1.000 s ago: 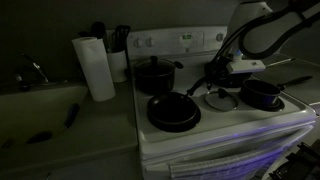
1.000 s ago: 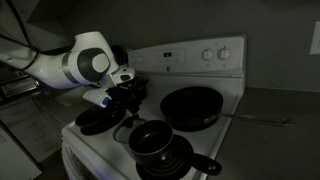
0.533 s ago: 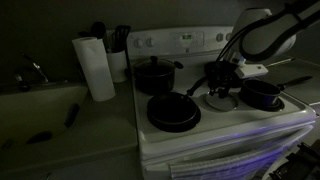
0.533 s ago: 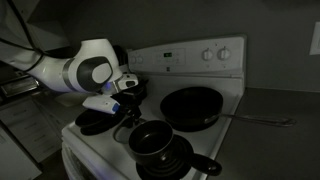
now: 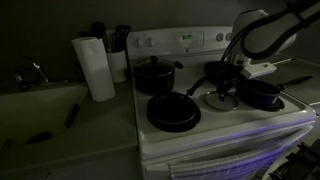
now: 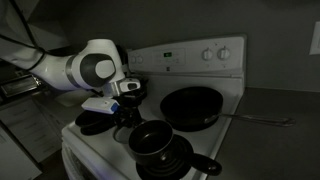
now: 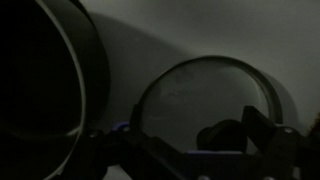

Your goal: Pick up the lid and put it on top of the black pot

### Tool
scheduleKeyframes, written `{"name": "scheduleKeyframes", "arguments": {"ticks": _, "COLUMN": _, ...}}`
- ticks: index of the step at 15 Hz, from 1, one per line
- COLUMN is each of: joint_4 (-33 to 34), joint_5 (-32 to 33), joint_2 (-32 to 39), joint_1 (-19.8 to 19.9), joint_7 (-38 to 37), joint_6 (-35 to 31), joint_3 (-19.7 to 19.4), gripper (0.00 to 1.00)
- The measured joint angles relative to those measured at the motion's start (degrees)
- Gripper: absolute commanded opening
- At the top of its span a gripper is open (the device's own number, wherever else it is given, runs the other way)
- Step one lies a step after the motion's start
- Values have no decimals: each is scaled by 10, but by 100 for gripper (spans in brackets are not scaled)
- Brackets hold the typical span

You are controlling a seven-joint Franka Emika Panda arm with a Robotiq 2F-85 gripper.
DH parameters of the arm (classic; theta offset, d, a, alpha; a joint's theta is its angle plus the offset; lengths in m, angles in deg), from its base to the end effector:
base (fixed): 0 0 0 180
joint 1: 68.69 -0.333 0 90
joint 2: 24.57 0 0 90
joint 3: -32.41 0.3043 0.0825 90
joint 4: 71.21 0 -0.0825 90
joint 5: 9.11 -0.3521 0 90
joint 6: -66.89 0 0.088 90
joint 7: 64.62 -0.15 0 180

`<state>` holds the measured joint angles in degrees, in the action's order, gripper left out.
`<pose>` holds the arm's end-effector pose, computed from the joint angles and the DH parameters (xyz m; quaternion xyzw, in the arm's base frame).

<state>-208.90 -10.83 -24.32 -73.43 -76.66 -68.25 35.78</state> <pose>0.4567 0.0664 0.2767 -0.9986 0.0452 0.0259 0.0060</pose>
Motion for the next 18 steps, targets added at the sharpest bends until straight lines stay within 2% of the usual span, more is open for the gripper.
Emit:
{"name": "scheduleKeyframes", "arguments": {"ticks": 3, "joint_4": 8, "joint_5": 2, "joint_2": 0, "joint_1": 0, "joint_7": -60, "joint_6": 15, "joint_3": 0, "gripper": 100}}
{"name": "scheduleKeyframes", "arguments": {"ticks": 12, "joint_4": 14, "joint_5": 32, "joint_2": 1, "joint_1": -1, "joint_7": -165, "joint_6": -30, "joint_3": 2, "gripper": 100}}
{"name": "scheduleKeyframes", "arguments": {"ticks": 13, "joint_4": 14, "joint_5": 33, "joint_2": 2, "joint_1": -1, "joint_7": -169, "joint_6": -30, "joint_3": 2, "gripper": 97}}
{"name": "scheduleKeyframes", "arguments": {"ticks": 14, "joint_4": 14, "joint_5": 33, "joint_2": 2, "joint_1": -1, "joint_7": -171, "joint_6": -31, "joint_3": 2, "gripper": 73}}
{"name": "scheduleKeyframes", "arguments": {"ticks": 16, "joint_4": 14, "joint_5": 33, "joint_2": 3, "joint_1": -1, "joint_7": -171, "joint_6": -32, "joint_3": 2, "gripper": 71}}
{"name": "scheduleKeyframes", "arguments": {"ticks": 18, "joint_4": 14, "joint_5": 33, "joint_2": 3, "joint_1": -1, "joint_7": -171, "joint_6": -35, "joint_3": 2, "gripper": 56}}
